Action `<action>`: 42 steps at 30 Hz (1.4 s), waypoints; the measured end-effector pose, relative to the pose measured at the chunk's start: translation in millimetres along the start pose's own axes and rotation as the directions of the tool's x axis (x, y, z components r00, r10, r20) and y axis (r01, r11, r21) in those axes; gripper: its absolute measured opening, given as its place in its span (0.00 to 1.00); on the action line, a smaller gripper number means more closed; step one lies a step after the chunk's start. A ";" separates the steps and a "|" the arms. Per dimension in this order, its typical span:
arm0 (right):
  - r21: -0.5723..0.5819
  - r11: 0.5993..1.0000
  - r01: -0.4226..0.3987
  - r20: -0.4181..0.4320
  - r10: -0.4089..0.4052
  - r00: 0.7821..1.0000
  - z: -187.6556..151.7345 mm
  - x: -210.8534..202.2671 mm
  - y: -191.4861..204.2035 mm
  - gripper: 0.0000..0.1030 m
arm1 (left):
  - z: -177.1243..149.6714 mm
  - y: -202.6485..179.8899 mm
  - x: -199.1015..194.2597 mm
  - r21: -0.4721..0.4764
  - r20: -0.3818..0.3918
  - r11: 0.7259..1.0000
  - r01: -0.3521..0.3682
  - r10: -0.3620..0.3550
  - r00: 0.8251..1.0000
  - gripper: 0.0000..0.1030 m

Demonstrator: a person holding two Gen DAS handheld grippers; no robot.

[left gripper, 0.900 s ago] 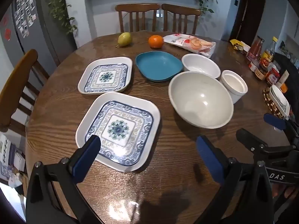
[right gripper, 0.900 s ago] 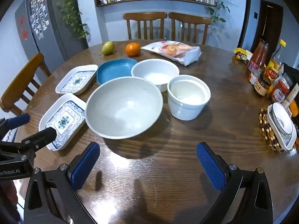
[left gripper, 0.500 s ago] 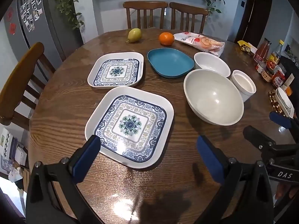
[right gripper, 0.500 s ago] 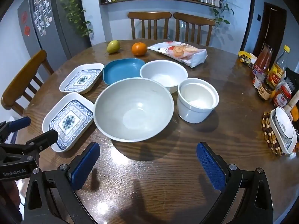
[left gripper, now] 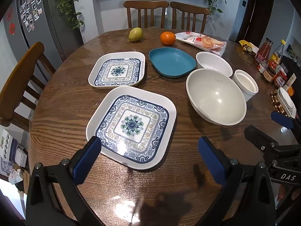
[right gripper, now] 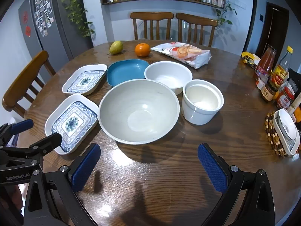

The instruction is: Organize plates and bowls

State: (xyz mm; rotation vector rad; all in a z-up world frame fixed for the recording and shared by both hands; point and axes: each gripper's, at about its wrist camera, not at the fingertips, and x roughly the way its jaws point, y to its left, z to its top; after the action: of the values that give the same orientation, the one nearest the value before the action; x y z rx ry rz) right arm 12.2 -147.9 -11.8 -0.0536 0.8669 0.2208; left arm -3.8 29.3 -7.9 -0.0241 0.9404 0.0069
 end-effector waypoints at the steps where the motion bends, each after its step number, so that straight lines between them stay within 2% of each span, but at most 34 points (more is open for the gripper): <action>1: 0.000 1.000 -0.001 0.000 0.001 1.000 0.0 0.0 -0.2 1.00 | -0.1 0.5 0.4 -0.001 -0.001 1.000 0.001 -0.001 1.000 0.99; 42: -0.001 1.000 -0.012 -0.007 0.012 1.000 -4.5 0.9 10.1 1.00 | -6.9 3.8 2.6 0.000 -0.021 1.000 0.014 -0.014 1.000 0.99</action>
State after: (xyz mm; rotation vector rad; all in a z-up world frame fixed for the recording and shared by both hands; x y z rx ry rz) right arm 7.2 -138.5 -15.0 -0.0501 0.8746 0.2320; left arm -8.0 33.0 -14.1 -0.0311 0.9609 -0.0065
